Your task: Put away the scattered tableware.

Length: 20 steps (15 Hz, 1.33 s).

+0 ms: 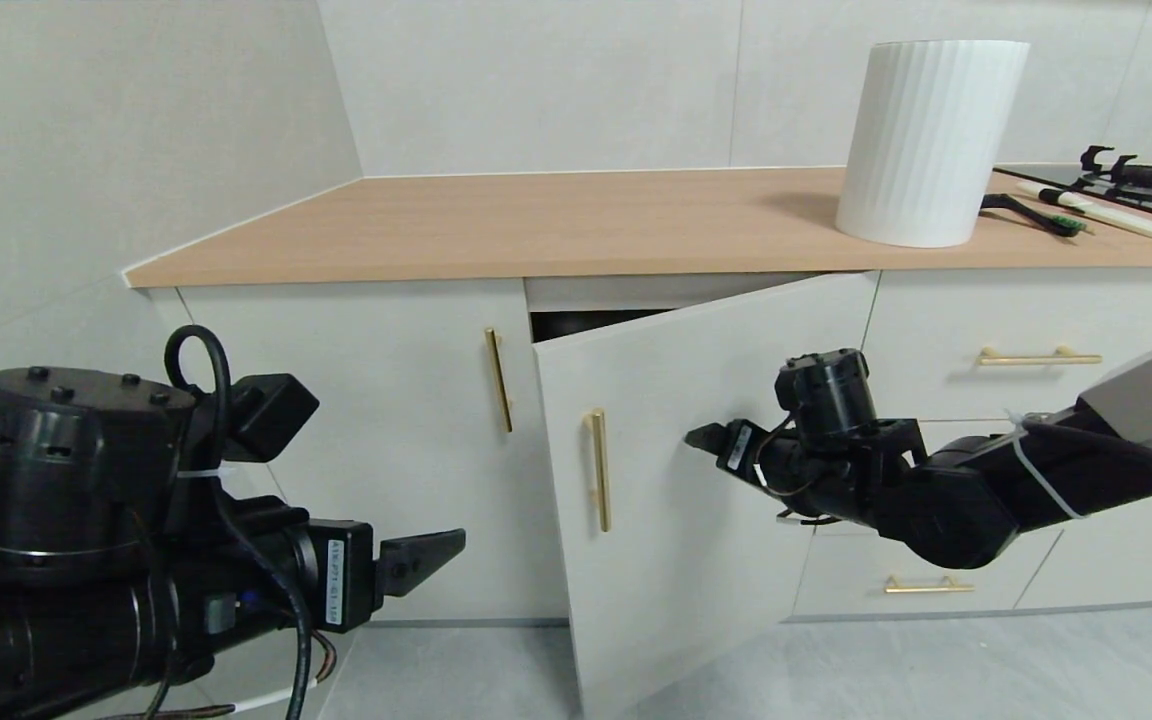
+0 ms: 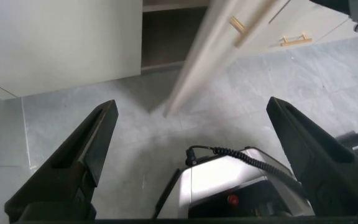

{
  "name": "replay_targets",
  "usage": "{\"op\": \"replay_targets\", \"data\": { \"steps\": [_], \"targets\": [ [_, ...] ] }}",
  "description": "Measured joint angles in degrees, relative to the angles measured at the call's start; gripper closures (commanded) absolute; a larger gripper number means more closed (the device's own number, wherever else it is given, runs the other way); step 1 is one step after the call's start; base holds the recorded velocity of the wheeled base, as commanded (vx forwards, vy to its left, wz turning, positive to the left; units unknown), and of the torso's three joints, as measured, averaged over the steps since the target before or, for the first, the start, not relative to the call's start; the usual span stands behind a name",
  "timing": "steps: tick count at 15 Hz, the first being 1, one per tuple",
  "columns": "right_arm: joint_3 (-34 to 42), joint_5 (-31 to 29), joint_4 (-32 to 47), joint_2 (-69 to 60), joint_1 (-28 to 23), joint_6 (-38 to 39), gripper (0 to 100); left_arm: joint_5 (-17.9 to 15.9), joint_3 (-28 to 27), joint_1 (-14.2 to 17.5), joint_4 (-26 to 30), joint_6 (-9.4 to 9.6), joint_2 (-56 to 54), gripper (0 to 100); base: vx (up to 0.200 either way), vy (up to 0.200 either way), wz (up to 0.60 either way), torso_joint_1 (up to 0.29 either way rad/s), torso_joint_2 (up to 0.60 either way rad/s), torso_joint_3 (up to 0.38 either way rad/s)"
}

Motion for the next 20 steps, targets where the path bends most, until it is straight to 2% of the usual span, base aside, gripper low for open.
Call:
{"op": "replay_targets", "data": {
  "steps": [4, 7, 15, 20],
  "targets": [
    [-3.75, -0.87, 0.00, 1.97, -0.17, 5.12, 0, 0.00, 0.11, -0.05, -0.02, 0.00, 0.26, 0, 0.000, 0.000, 0.00, 0.000, 0.00, 0.000],
    [-6.70, -4.21, 0.02, 3.94, -0.61, 6.79, 0, -0.02, 0.11, -0.05, -0.02, 0.00, 0.33, 0, 0.000, 0.000, 0.00, 0.000, 0.00, 0.000],
    [-14.64, -11.43, 0.39, 10.00, -4.34, 9.36, 0, -0.07, 0.11, -0.05, -0.02, 0.00, 0.35, 0, 0.000, 0.000, 0.00, 0.000, 0.00, 0.000],
    [-16.58, -12.34, 0.57, 12.29, -5.77, 9.47, 0, -0.02, 0.11, -0.05, 0.00, -0.04, 0.63, 0, 0.000, 0.000, 0.00, 0.000, 0.00, 0.000]
  ]
}}
